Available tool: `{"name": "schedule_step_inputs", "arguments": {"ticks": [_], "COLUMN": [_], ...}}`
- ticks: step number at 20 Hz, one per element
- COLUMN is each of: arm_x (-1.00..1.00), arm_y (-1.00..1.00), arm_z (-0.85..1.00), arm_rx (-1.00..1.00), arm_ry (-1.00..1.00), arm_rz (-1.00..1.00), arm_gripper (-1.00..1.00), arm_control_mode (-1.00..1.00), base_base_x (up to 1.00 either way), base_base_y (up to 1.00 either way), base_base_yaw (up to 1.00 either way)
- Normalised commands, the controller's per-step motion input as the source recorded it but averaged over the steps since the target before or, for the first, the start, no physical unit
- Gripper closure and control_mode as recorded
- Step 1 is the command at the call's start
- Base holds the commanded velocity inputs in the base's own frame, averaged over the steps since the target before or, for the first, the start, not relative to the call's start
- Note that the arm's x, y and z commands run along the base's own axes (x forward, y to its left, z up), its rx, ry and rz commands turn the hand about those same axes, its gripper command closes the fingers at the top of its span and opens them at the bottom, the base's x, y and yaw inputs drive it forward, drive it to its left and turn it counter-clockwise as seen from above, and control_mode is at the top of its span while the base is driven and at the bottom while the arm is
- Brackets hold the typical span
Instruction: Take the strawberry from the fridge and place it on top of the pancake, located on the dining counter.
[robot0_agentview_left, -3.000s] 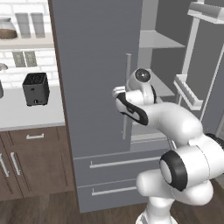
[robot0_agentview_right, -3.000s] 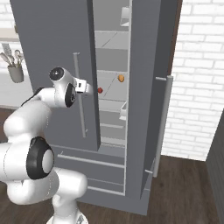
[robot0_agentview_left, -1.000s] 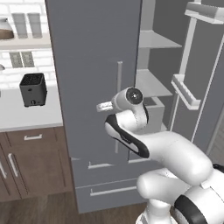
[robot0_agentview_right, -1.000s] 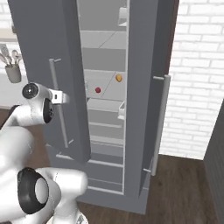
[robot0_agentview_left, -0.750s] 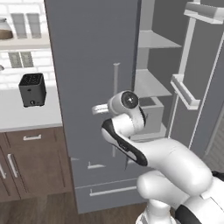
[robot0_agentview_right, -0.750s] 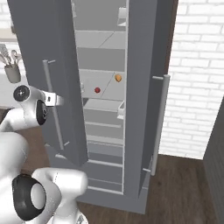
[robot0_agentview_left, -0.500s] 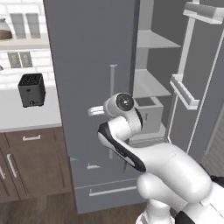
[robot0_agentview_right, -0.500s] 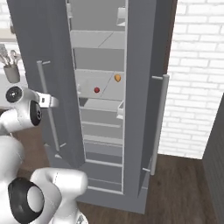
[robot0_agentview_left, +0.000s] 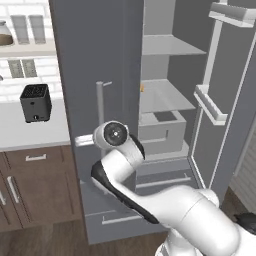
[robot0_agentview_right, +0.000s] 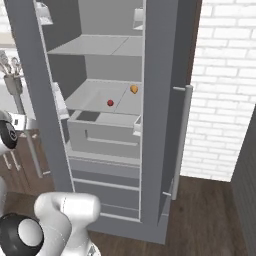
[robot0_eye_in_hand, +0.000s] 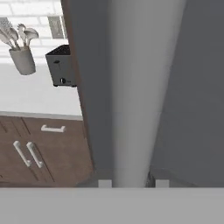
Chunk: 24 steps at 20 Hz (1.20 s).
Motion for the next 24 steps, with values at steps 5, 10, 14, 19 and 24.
{"name": "schedule_step_inputs", "arguments": {"ticks": [5, 10, 14, 19, 24], "arm_x": [-0.09, 0.01, 0.06, -0.78, -1.0], "arm_y": [1.0, 1.0, 1.0, 0.77, 0.33], "arm_z": [-0.46, -0.47, -0.39, 0.11, 0.52], "arm_rx": [0.0, 0.0, 0.0, 0.05, 0.08], "arm_ry": [0.0, 0.0, 0.0, 0.0, 0.0], "arm_rz": [0.0, 0.0, 0.0, 0.0, 0.0], "arm_gripper": [1.0, 1.0, 1.0, 1.0, 1.0], "arm_control_mode": [-1.0, -1.0, -1.0, -1.0, -1.0], "base_base_x": [0.0, 0.0, 0.0, 0.0, 0.0], "base_base_y": [0.0, 0.0, 0.0, 0.0, 0.0], "base_base_yaw": [0.0, 0.0, 0.0, 0.0, 0.0]}}
